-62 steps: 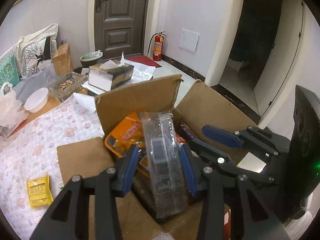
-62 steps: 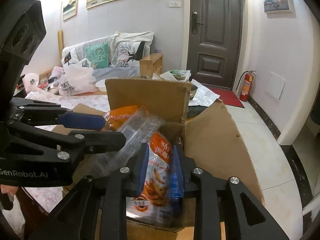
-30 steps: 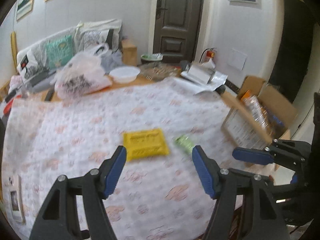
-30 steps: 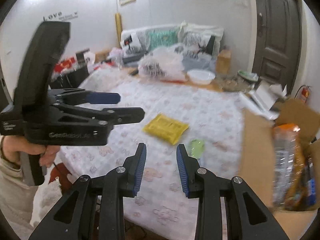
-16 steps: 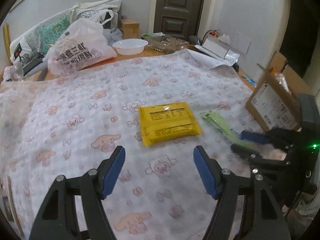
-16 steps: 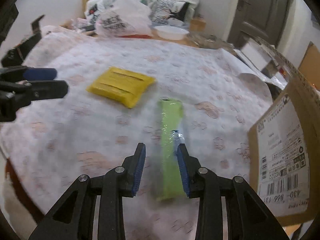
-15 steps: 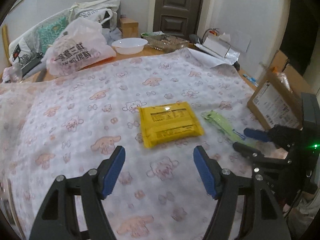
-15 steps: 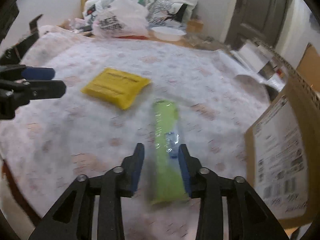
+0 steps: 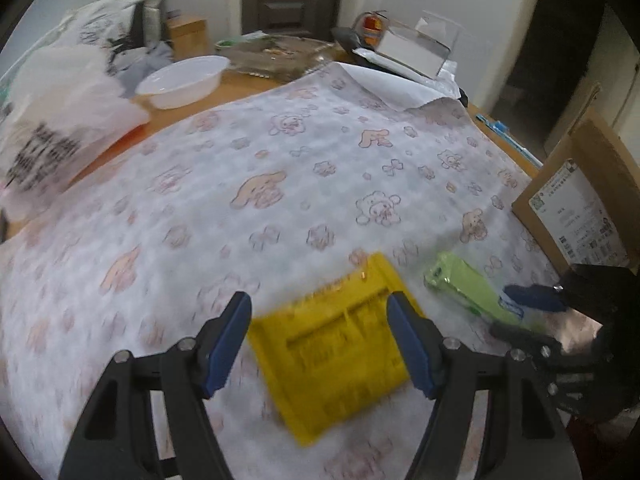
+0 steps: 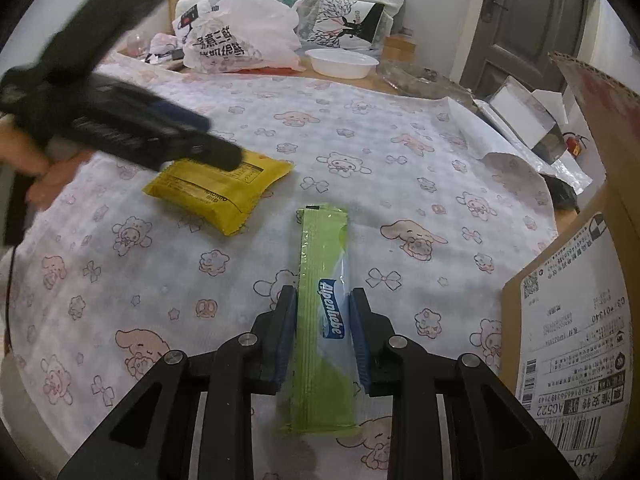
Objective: Organize snacks
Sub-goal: 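Grasp the green stick snack with the right gripper while the left gripper grasps the yellow pack, then carry the green stick and yellow pack with both grippers into the box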
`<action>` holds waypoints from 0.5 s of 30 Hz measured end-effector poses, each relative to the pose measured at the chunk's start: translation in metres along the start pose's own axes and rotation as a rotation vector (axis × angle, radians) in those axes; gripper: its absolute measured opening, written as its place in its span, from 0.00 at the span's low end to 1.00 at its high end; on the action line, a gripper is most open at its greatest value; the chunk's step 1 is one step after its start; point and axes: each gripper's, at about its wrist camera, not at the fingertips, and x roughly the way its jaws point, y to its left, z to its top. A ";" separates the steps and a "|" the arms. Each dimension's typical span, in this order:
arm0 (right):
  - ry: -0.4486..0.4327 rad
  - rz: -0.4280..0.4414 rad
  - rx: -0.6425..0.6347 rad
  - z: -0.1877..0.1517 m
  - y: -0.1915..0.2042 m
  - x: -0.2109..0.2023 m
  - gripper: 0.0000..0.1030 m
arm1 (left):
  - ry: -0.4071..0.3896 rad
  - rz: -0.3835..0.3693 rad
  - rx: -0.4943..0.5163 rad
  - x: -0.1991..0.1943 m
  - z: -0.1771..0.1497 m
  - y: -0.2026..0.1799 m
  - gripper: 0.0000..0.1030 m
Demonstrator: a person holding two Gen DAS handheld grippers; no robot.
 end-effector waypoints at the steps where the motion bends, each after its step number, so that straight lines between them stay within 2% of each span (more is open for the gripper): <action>1: -0.001 0.002 0.001 0.000 0.000 0.000 0.21 | 0.003 -0.016 0.009 0.004 0.002 0.000 0.64; 8: -0.004 0.022 0.007 0.000 -0.001 0.000 0.22 | 0.042 -0.120 0.014 0.006 -0.006 -0.003 0.63; 15: -0.010 0.032 0.016 -0.001 -0.002 0.001 0.23 | 0.055 -0.133 0.047 -0.010 -0.034 -0.019 0.63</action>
